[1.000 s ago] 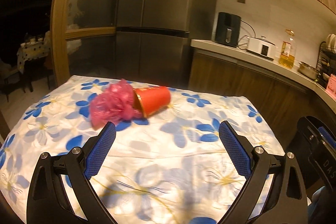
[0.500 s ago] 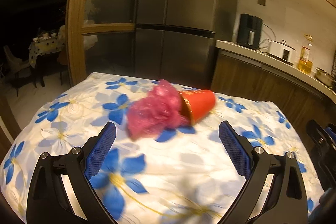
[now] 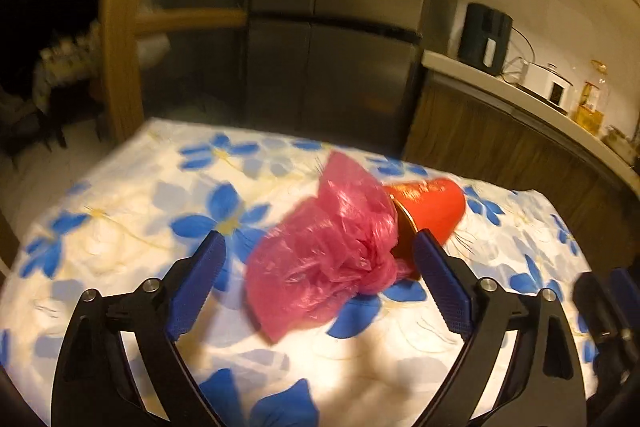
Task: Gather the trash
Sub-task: 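Close the left gripper on the pink bag while right grasps the red cup rim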
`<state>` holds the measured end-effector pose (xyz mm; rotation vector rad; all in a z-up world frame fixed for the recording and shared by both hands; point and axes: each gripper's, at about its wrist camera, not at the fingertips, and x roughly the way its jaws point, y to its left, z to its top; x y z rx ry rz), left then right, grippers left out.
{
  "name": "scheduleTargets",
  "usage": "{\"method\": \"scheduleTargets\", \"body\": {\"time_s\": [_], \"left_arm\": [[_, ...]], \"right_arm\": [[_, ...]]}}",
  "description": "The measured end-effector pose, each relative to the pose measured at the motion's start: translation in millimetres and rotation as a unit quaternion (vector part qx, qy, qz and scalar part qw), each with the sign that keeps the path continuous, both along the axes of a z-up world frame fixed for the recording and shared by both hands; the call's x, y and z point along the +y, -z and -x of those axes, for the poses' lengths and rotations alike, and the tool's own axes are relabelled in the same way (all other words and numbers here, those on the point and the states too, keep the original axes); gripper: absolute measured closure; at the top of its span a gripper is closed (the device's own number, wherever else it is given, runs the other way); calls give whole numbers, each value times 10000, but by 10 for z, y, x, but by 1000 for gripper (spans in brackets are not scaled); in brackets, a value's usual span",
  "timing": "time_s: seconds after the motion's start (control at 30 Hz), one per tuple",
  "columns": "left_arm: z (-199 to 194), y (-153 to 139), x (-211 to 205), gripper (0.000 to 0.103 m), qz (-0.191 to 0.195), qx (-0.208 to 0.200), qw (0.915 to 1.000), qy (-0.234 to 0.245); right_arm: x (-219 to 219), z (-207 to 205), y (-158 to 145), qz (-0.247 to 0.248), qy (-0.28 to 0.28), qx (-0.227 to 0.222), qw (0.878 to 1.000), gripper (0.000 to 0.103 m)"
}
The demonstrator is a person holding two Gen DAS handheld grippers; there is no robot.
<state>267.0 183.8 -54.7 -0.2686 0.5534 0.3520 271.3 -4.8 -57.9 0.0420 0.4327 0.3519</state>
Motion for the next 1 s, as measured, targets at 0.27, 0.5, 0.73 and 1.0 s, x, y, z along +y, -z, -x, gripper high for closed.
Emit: {"method": "scheduleTargets", "body": {"time_s": [0.27, 0.5, 0.73, 1.0], "left_arm": [[-147, 235, 233, 85, 953, 231, 9946, 336], [-18, 318, 391, 102, 1412, 79, 9896, 270], [310, 140, 507, 102, 1276, -379, 9907, -266], [419, 19, 535, 102, 1151, -688, 9901, -418]], "right_arm": [[387, -172, 132, 194, -178, 158, 9995, 25], [537, -282, 180, 259, -204, 262, 9991, 25], [836, -379, 202, 525, -322, 287, 9977, 28], [1096, -576, 303, 765, -149, 536, 9955, 40]]}}
